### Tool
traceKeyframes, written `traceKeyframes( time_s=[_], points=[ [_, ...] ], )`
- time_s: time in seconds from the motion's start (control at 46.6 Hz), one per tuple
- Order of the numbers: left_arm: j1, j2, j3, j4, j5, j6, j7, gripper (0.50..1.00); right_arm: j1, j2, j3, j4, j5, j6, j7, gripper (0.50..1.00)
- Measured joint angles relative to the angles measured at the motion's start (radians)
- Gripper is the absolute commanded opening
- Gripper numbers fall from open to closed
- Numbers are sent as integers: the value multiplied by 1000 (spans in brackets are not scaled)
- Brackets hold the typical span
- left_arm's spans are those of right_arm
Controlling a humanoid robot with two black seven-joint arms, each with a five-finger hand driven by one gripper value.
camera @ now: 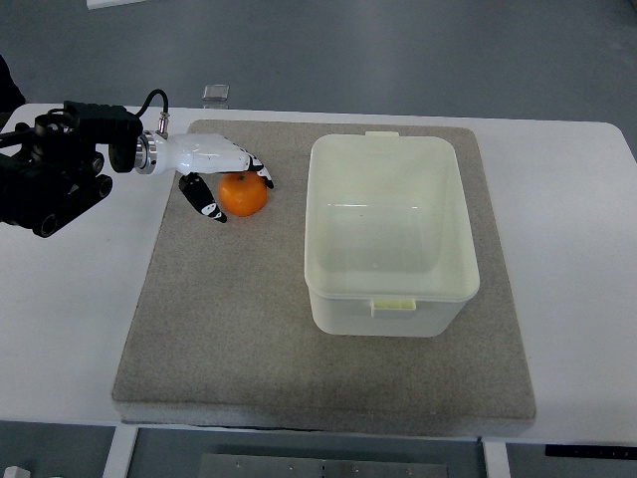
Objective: Put orange in box with left hand
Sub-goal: 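Lower the left hand onto the orange and close fingers around it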
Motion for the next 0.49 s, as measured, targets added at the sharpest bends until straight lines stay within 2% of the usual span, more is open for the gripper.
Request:
traceKeyframes(
  time_s=[0.043,0.086,0.129,0.15,0.172,0.364,0.493],
  points=[
    [3,-1,1,1,1,1,0,722,0,0,0,0,0,0,0,932],
    [6,-2,2,1,2,1,0,664,0,0,0,0,-1,0,0,932],
    [7,-4,4,1,2,1,0,581,0,0,0,0,-1,0,0,932],
    [7,-6,5,1,2,1,0,521,0,0,0,0,-1,0,0,932],
    [8,-8,6,1,2,1,0,500,0,0,0,0,-1,0,0,932],
    [11,-29,9,43,3,3,0,500,0,0,0,0,0,0,0,932],
    [11,-34,14,57,5,31,0,500,0,0,0,0,0,0,0,932]
  ],
)
